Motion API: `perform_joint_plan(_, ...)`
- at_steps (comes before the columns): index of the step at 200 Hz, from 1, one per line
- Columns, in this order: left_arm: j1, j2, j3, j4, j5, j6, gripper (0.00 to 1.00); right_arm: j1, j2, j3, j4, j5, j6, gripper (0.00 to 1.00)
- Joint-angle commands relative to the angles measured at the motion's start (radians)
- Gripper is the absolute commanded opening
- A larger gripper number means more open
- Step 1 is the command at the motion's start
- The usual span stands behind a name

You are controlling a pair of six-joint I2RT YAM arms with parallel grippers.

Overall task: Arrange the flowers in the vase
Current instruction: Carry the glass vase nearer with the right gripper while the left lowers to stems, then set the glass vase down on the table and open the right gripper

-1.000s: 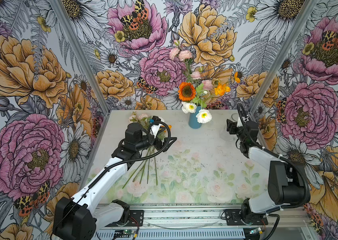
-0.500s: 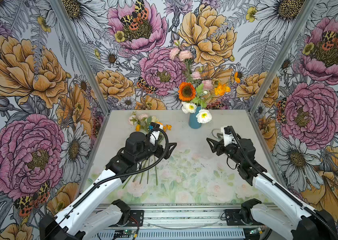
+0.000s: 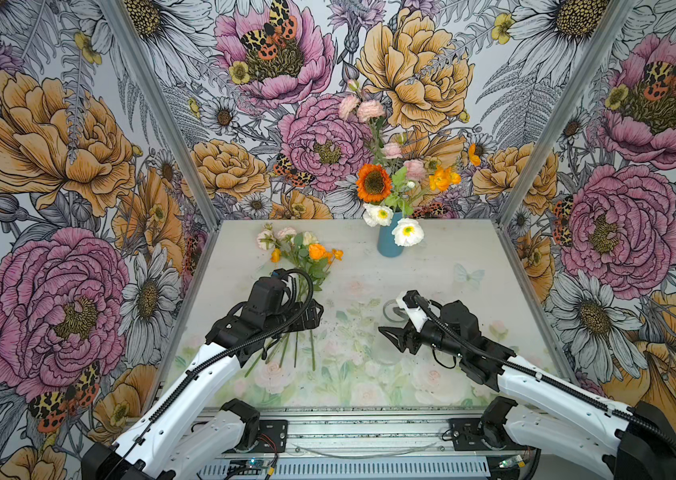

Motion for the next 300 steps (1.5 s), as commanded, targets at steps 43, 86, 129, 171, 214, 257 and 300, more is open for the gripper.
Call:
perform_joint_plan(43,0.02,0.057,0.006,-0.023,-0.167,-0.02,0.99,0.126,0.185,0.099,0.298,0.151,-0.038,0.51)
perform_joint_plan(86,0.025,0.098,0.0,0.018,-0.198,-0.008,0.97,0.172,0.301,0.149,0.37,0.199,-0.049,0.52)
perform_joint_plan(129,0.033,0.132,0.01,0.029,-0.196,-0.002,0.9,0.195,0.343,0.197,0.305,0.219,-0.059,0.65)
perform_joint_plan(171,0.036,0.155,0.031,0.04,-0.161,0.02,0.88,0.198,0.32,0.184,0.304,0.245,-0.068,0.79)
perform_joint_plan(214,0.034,0.153,0.045,0.04,-0.142,0.04,0.88,0.199,0.296,0.18,0.283,0.27,-0.084,0.99)
perform_joint_plan(257,0.035,0.155,0.061,0.044,-0.137,0.055,0.94,0.198,0.27,0.175,0.268,0.267,-0.081,0.99)
perform_joint_plan(300,0.033,0.277,0.1,0.106,-0.114,0.053,0.79,0.198,0.123,0.103,0.17,0.271,-0.053,0.99)
